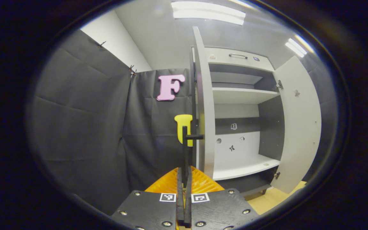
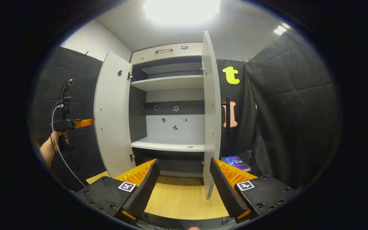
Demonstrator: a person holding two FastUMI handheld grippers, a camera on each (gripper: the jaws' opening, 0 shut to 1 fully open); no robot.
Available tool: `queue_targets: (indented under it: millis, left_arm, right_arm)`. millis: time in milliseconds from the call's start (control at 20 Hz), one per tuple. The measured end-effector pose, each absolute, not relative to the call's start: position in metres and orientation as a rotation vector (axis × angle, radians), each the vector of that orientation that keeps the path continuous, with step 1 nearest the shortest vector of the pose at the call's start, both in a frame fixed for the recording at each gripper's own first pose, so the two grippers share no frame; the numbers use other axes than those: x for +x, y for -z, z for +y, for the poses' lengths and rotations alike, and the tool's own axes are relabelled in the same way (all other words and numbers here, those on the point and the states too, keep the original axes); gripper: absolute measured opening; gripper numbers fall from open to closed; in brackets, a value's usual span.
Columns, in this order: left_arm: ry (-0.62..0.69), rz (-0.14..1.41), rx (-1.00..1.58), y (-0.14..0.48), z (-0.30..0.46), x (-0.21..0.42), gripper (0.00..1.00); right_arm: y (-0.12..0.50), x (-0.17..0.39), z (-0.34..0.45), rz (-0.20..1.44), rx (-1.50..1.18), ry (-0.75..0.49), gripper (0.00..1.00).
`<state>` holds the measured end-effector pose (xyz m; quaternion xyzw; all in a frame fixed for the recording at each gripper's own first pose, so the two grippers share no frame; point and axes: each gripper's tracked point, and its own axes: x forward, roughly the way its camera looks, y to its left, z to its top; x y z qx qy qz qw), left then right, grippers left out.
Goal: Open the right door of the double-door shoe cabinet with the right hand, and open the left door with the left hand.
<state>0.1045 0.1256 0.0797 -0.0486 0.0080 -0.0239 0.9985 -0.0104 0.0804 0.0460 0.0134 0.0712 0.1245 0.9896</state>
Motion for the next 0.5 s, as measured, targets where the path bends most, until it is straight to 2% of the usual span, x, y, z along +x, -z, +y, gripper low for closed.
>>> queue_targets:
  millis: [500]
  left_arm:
    - [0.102, -0.046, -0.086, -0.112, 0.087, 0.03, 0.02]
  right_arm:
    - [-0.055, -0.01, 0.086, 0.095, 0.057, -0.267, 0.98]
